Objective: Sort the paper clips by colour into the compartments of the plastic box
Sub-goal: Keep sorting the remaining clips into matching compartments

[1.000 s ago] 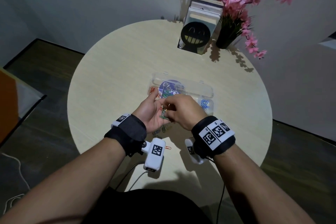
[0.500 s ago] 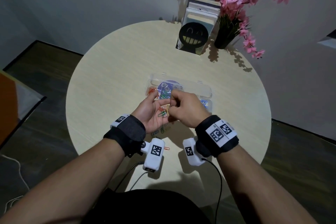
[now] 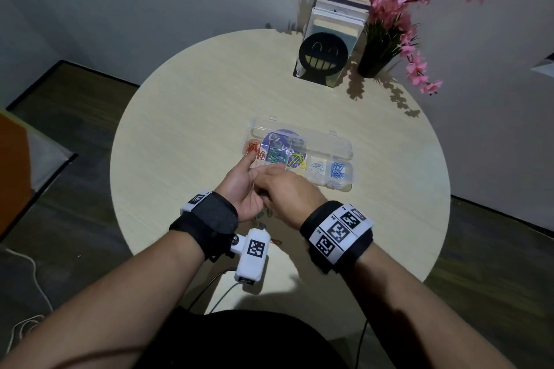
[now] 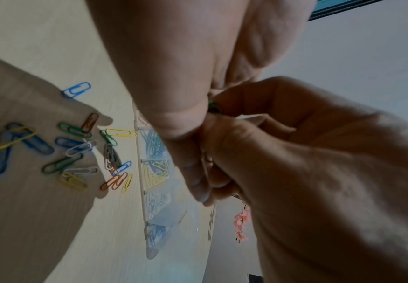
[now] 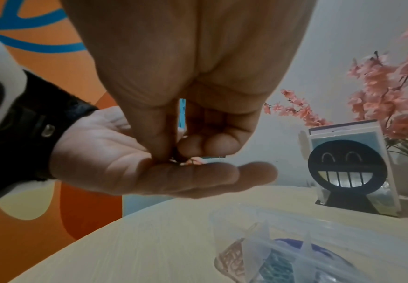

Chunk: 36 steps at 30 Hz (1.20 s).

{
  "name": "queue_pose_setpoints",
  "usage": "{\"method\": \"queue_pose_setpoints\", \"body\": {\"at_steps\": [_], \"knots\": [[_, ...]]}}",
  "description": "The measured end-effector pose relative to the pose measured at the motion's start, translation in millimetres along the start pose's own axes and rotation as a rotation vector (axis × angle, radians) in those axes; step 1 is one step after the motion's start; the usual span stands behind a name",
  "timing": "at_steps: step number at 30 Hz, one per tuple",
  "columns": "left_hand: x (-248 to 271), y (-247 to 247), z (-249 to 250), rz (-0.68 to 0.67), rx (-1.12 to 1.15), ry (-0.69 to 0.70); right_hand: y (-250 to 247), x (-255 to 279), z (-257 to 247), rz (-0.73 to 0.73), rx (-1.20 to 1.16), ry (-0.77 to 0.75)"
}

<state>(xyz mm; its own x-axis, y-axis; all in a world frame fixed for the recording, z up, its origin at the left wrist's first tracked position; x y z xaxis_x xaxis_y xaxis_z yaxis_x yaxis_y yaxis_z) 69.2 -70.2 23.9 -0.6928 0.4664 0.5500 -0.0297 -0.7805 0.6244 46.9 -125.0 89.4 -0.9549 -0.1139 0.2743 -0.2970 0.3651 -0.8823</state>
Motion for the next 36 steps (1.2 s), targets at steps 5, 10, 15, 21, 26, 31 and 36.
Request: {"method": "queue_pose_setpoints", "body": {"at_steps": [5, 10, 15, 21, 26, 31, 36], "knots": [[-1, 0, 6, -0.051, 0.073, 0.020, -27, -8, 11, 0.046, -0.247, 0.091], [-2, -11, 14, -0.023, 0.091, 0.029, -47, -41, 55, 0.172, -0.604, 0.368], [-1, -19, 20, -0.036, 0.077, 0.024, -29, -80, 88, 0.177, -0.473, 0.553], [-7, -23, 24, -0.022, 0.077, 0.039, -23, -83, 87, 0.169, -0.383, 0.555], [-15, -23, 16, 0.007, 0.090, 0.054, -24, -51, 41, -0.018, -0.323, 0.304], [-11, -12, 10, -0.066, 0.082, 0.042, -5, -36, 30, -0.011, -0.176, 0.270], [-8, -14, 7, -0.024, 0.128, 0.042, -9, -27, 38, 0.019, -0.294, 0.307]]}}
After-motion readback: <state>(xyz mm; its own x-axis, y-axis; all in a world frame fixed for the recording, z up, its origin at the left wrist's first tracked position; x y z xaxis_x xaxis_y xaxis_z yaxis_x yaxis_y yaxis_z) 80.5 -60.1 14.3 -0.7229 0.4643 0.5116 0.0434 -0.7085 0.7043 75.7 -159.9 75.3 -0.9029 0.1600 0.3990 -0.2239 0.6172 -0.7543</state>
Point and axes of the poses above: each hand's wrist, its own x-axis away from the middle knuckle, its own y-axis out of the palm, z = x × y, the point moved 6 cm from there along -x, towards the middle knuckle, and after that the axes turned 13 degrees about y, right-handed, at the moved point
